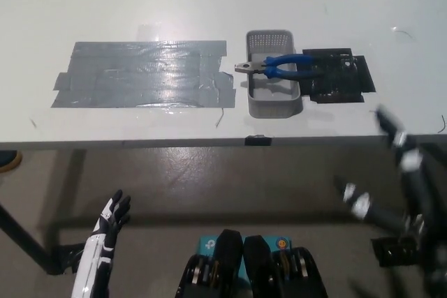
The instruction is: The robot picks the blue plier placed on top of the container and places it on the grey area of the table
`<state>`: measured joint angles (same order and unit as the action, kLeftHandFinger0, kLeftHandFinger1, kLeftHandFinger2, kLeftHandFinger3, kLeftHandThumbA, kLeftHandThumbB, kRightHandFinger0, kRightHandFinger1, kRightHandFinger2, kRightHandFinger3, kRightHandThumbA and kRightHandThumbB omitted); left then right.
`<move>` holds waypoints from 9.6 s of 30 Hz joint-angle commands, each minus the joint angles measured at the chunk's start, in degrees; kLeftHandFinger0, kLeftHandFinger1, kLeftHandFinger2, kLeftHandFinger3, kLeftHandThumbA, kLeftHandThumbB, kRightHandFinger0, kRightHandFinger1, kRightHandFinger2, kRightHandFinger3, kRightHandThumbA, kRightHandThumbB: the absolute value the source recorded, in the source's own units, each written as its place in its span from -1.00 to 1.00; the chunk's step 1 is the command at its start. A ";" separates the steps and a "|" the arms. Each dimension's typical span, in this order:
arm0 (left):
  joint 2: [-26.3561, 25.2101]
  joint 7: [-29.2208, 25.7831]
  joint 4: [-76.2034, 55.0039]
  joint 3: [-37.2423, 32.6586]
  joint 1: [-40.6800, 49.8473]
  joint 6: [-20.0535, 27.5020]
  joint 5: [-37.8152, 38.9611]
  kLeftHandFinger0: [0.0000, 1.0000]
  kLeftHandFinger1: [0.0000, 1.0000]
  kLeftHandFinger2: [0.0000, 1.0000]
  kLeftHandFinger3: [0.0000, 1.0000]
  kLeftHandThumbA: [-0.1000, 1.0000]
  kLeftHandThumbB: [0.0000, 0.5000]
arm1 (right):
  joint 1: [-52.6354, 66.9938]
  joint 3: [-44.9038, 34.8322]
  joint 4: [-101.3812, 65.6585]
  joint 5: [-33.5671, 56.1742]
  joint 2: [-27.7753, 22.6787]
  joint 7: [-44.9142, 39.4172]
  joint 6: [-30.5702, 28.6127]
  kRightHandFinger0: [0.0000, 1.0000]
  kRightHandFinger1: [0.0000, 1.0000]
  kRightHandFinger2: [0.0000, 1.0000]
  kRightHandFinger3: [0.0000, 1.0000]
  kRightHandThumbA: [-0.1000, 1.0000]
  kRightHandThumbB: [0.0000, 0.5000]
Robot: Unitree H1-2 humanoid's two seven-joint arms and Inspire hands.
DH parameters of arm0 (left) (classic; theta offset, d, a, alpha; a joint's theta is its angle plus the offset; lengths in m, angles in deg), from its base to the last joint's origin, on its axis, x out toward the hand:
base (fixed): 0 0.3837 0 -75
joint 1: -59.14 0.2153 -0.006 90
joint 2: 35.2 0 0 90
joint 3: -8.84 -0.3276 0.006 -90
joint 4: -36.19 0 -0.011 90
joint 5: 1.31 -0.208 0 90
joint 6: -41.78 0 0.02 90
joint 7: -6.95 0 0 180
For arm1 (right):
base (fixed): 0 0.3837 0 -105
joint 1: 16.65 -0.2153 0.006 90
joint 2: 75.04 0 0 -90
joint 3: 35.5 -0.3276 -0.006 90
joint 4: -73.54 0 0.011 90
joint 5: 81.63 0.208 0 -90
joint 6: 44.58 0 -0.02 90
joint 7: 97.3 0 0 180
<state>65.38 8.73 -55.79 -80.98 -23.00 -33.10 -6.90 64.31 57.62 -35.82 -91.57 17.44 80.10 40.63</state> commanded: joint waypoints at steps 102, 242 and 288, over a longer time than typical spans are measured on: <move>-0.33 -0.56 -4.69 0.34 3.05 1.94 -2.02 1.00 1.00 1.00 1.00 1.00 -0.39 | -77.94 30.55 94.24 -18.58 6.37 -27.45 17.69 1.00 1.00 1.00 1.00 1.00 0.25; -0.71 -0.22 -6.08 -2.52 2.37 2.69 -3.74 1.00 1.00 1.00 1.00 1.00 -0.51 | -69.70 29.22 100.30 -27.81 21.83 6.50 3.60 1.00 1.00 1.00 1.00 0.87 1.00; -1.19 -0.76 -3.77 -0.56 -7.70 -1.53 -2.21 1.00 1.00 1.00 1.00 1.00 -0.40 | -25.85 -4.80 -23.26 14.61 -25.04 -12.38 15.20 1.00 1.00 1.00 1.00 0.88 0.61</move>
<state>65.09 8.75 -58.88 -83.47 -24.89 -32.79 -10.11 25.75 68.63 2.15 -106.18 12.71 77.75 42.14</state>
